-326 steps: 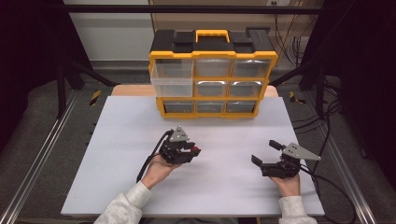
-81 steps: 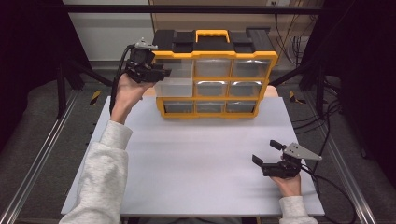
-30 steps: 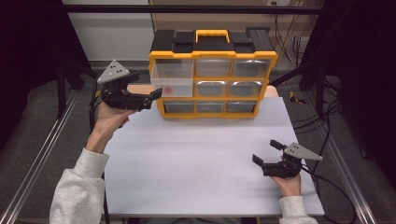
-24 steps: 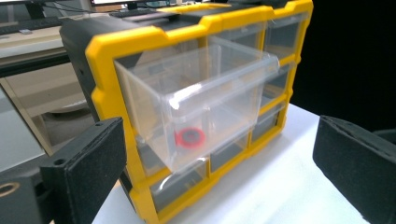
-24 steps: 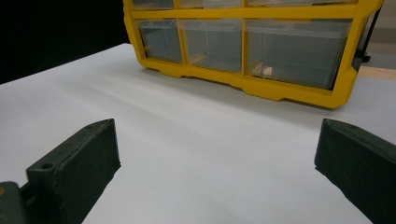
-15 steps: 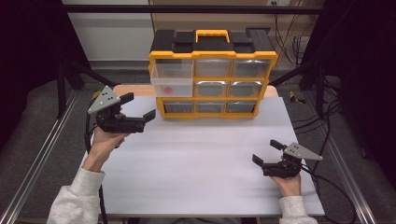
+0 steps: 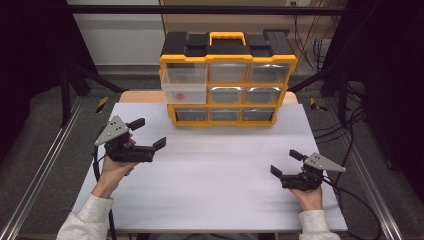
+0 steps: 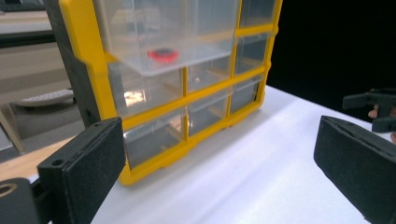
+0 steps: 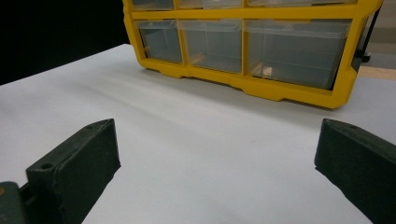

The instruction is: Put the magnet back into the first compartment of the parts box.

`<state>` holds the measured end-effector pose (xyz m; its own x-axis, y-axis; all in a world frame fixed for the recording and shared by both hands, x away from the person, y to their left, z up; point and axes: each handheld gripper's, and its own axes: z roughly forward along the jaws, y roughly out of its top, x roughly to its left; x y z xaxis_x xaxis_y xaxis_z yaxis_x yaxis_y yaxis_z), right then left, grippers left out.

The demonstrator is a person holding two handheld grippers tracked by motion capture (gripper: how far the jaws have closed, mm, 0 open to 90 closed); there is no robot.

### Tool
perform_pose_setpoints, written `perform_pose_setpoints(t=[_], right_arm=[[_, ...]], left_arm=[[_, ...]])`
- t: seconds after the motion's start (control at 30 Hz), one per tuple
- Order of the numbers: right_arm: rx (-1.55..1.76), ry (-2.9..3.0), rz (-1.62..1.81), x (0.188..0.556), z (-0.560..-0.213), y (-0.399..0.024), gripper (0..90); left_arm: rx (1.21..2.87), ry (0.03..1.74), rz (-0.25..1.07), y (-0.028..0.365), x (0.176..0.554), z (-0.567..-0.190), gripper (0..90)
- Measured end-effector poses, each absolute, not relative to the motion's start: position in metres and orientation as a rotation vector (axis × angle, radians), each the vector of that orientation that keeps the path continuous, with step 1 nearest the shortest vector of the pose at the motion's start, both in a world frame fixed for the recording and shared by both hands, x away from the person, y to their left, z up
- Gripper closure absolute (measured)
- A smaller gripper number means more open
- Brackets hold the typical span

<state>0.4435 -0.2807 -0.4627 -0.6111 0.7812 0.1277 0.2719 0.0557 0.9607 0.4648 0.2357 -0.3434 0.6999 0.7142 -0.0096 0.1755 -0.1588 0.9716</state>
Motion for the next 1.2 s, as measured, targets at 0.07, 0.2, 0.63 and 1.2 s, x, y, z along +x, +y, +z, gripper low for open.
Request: perform_pose_setpoints(t=[0.07, 0.2, 0.63, 1.2], right_arm=[[1.049, 1.911, 1.581, 0.443, -0.463, -0.281, 0.3], [1.050, 1.906, 1.584, 0.443, -0.463, -0.281, 0.3], [1.049, 1.908, 1.587, 0.443, -0.463, -0.281, 0.3], [1.051, 1.913, 1.584, 0.443, -0.463, -0.280, 0.3]], left_arm=[[1.696, 0.725, 0.548, 0.237, 0.463, -0.349, 1.7], [1.692, 0.726, 0.536, 0.238, 0.460, -0.362, 1.7], [1.693, 0.760, 0.508, 0.251, 0.450, -0.409, 2.1], [1.722, 0.814, 0.523, 0.269, 0.442, -0.438, 2.4]])
